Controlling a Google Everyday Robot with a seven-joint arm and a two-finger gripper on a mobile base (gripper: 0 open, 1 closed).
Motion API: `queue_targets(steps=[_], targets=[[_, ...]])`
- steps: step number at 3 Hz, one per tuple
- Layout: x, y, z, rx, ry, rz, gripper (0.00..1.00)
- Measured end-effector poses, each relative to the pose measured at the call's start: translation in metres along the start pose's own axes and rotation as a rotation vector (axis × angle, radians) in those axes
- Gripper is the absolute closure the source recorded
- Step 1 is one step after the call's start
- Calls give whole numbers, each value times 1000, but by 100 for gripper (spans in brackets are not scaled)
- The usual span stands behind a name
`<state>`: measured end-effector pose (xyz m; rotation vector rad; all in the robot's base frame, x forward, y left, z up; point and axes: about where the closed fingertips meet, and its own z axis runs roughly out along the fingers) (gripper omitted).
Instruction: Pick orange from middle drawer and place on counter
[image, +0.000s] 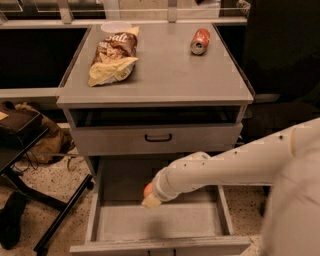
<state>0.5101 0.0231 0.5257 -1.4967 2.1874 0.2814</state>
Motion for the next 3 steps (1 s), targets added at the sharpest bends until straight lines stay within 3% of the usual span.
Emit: queue_targets(steps=[1, 3], targets=[[-70, -20, -77, 93, -67, -94, 100], [-83, -19, -86, 74, -103, -89, 100]])
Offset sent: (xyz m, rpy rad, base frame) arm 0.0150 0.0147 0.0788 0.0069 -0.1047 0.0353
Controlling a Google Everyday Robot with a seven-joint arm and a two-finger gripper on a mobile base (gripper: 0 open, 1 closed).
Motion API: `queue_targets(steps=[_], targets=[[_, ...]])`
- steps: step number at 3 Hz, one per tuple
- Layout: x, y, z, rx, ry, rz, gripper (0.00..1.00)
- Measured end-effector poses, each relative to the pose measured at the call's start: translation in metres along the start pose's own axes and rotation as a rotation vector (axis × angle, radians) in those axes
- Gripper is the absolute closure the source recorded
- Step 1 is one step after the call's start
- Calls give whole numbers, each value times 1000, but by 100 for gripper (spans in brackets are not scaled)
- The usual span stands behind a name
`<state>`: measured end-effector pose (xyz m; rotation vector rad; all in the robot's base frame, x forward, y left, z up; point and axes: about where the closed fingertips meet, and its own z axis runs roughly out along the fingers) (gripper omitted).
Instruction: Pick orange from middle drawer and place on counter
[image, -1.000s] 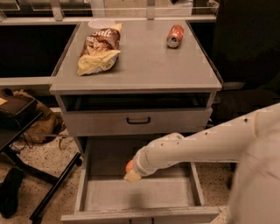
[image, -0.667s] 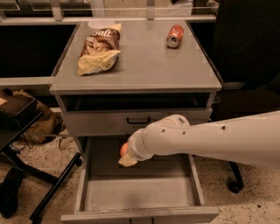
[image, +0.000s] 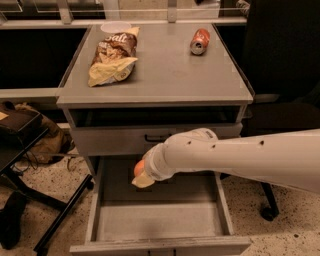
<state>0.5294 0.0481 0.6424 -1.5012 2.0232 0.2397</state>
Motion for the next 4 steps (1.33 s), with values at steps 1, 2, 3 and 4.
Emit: queue_targets(steps=[1, 2, 3, 4], targets=[[-52, -13, -36, -9, -82, -37, 100], [-116, -40, -83, 10, -125, -100, 100], [-173, -61, -128, 66, -150, -184, 100], [-173, -61, -128, 66, -150, -184, 100]])
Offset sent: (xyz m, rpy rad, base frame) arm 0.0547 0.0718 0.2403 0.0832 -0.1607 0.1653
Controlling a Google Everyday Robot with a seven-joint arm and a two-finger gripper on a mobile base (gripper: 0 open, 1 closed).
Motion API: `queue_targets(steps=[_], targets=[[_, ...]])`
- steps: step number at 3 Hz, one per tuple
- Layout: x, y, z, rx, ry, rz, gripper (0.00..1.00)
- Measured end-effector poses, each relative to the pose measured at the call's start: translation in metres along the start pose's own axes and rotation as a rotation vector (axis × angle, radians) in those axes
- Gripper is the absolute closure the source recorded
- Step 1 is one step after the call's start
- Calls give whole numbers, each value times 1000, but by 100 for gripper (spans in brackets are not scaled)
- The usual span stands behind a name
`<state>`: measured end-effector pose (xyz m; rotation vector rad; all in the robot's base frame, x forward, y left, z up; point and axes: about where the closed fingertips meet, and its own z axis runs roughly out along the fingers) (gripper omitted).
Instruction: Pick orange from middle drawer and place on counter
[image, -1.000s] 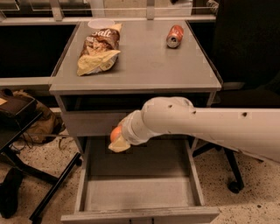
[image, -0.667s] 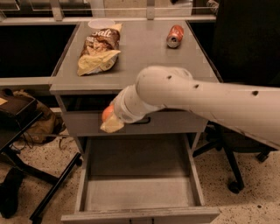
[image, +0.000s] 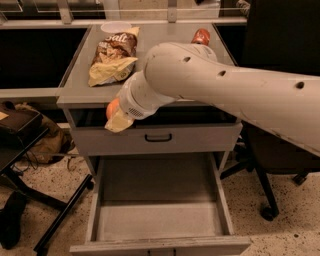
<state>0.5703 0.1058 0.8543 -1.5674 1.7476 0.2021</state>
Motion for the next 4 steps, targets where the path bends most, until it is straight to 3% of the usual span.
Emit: queue_targets(steps=[1, 2, 3, 4], targets=[[-6, -17, -9, 33, 3, -27, 100], [-23, -63, -21, 112, 7, -89, 100], [-22, -114, -33, 213, 16, -101, 100], [-10, -146, -36, 274, 40, -87, 100]])
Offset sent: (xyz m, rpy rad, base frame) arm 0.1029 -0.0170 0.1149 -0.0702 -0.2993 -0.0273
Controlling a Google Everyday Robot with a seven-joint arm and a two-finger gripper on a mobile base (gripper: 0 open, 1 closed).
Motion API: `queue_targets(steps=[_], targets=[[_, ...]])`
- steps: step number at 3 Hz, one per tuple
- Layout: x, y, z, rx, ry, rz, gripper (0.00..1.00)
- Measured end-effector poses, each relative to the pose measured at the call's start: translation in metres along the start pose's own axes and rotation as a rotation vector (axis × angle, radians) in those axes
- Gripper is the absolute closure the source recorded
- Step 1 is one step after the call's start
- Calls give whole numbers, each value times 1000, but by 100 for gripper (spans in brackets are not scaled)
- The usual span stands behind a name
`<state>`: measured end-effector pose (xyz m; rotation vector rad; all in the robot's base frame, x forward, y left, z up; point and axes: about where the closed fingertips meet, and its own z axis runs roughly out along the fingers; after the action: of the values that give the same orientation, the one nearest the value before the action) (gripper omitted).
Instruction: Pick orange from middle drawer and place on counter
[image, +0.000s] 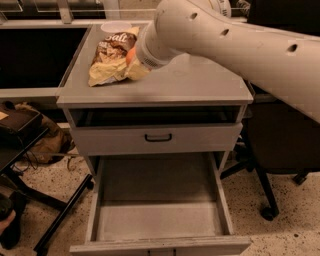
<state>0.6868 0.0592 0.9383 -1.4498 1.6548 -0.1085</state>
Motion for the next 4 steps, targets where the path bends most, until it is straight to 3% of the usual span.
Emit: queue_targets(steps=[1, 2, 3, 4], targets=[[49, -21, 17, 10, 81, 107, 100], [91, -24, 39, -16, 156, 184, 100], [112, -20, 60, -54, 208, 211, 100], [112, -21, 61, -64, 217, 214, 100]])
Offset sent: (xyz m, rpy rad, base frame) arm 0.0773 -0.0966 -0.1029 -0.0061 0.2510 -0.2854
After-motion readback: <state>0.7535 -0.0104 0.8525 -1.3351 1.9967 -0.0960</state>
